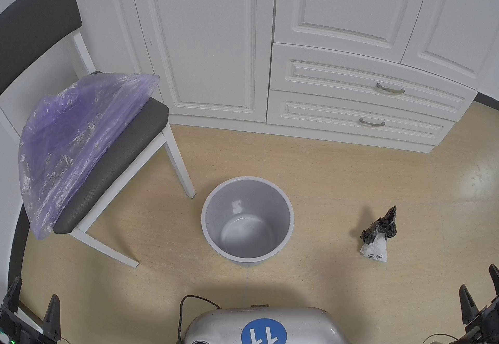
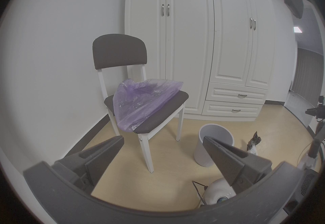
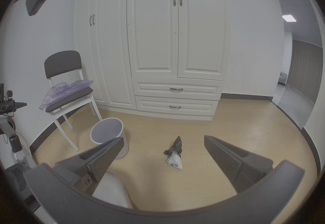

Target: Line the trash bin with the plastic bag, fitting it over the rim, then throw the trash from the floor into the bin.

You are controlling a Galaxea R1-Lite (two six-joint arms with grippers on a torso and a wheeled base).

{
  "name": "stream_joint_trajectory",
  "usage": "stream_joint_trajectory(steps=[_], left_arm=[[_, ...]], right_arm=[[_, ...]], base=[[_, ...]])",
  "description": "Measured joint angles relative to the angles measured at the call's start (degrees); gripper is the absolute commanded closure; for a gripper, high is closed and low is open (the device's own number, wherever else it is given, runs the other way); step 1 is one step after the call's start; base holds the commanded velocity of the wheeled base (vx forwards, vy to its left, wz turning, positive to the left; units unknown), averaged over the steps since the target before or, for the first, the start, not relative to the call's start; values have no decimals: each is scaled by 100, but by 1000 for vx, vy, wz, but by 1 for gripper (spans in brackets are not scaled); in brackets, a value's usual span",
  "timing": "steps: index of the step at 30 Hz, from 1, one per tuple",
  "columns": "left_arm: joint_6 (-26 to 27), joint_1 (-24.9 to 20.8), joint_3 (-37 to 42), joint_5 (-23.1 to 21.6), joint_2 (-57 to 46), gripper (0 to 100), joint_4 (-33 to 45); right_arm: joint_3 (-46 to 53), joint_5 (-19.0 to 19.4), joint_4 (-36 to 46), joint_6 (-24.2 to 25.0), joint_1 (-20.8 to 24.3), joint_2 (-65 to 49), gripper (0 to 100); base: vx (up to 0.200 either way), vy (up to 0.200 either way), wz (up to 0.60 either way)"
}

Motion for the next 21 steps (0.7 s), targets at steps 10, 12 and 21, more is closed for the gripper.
stream_joint_trajectory(steps=[10,12,21], left_arm=[[1,0,0,2,0,0,0],[1,-2,0,2,0,0,0],[107,2,0,-22,0,0,7]], right_arm=[[0,0,-2,0,0,0,0],[0,2,0,0,0,0,0],[0,-7,0,-7,-7,0,0]], base=[[0,0,0],[0,0,0],[0,0,0]])
